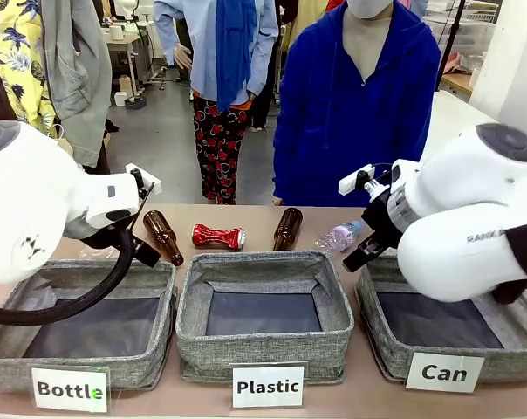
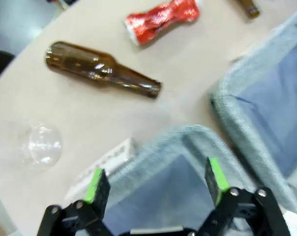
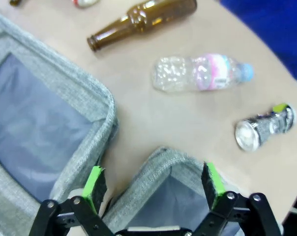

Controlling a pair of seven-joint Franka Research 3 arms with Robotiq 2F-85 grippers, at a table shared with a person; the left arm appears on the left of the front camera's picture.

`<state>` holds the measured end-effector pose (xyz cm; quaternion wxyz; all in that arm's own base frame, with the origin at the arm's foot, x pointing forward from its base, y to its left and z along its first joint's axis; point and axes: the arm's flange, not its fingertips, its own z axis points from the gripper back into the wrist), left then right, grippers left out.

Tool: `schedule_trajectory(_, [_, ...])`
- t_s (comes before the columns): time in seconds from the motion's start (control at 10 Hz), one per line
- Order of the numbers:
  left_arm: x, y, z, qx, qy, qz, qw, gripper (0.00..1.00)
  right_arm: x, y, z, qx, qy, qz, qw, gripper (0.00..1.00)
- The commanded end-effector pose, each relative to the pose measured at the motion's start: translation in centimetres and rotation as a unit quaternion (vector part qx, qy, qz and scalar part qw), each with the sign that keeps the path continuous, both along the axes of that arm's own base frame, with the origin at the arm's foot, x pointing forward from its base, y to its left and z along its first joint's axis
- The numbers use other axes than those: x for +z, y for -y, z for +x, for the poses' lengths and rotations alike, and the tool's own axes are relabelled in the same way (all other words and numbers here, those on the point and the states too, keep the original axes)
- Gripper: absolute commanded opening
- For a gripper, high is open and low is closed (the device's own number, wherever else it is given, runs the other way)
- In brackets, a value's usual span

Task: Sort the can waste into the basket.
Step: Pick up the can waste from the table and place it in the right Fabric basket.

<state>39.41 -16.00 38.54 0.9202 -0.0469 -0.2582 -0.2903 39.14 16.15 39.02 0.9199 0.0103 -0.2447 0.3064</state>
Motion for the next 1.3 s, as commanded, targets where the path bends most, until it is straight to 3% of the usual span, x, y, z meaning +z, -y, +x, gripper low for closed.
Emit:
schedule_trajectory(0.0, [5.6,-2.3,-2.1,0.016,-0.079,-0.073,0.994,1.0,6.3,1.4,-1.3,-0.082,-0.037,0.071,0.993,1.0])
schedule_trajectory(0.1, [7.8,-3.7,-3.4,0.044,-0.116,-0.11,0.986,1.0,9.2,3.2,-2.6,-0.084,-0.077,0.147,0.983,1.0])
schedule_trajectory(0.3, [10.3,-9.0,-6.2,0.015,-0.168,-0.217,0.962,1.0,11.6,8.0,-5.1,-0.055,-0.14,0.26,0.954,1.0])
schedule_trajectory(0.4, [10.8,-12.9,-7.8,0.016,-0.159,-0.272,0.949,1.0,11.9,11.4,-6.0,-0.063,-0.145,0.32,0.934,1.0])
schedule_trajectory(0.6, [10.4,-21.5,-8.8,0.092,-0.134,-0.378,0.911,1.0,10.9,18.8,-7.0,-0.094,-0.148,0.46,0.87,1.0])
schedule_trajectory(0.7, [8.6,-25.9,-9.6,0.122,-0.128,-0.442,0.879,1.0,9.3,22.9,-7.6,-0.122,-0.145,0.526,0.829,1.0])
schedule_trajectory(0.9, [5.2,-30.8,-10.3,0.172,-0.12,-0.527,0.824,1.0,6.1,28.6,-8.8,-0.165,-0.13,0.61,0.764,1.0])
schedule_trajectory(1.1, [2.2,-33.6,-11.3,0.192,-0.078,-0.598,0.774,1.0,3.4,32.2,-9.8,-0.231,-0.11,0.644,0.721,1.0])
schedule_trajectory(1.2, [1.6,-32.7,-11.7,0.213,-0.044,-0.614,0.759,1.0,2.3,32.8,-9.9,-0.253,-0.095,0.65,0.71,1.0])
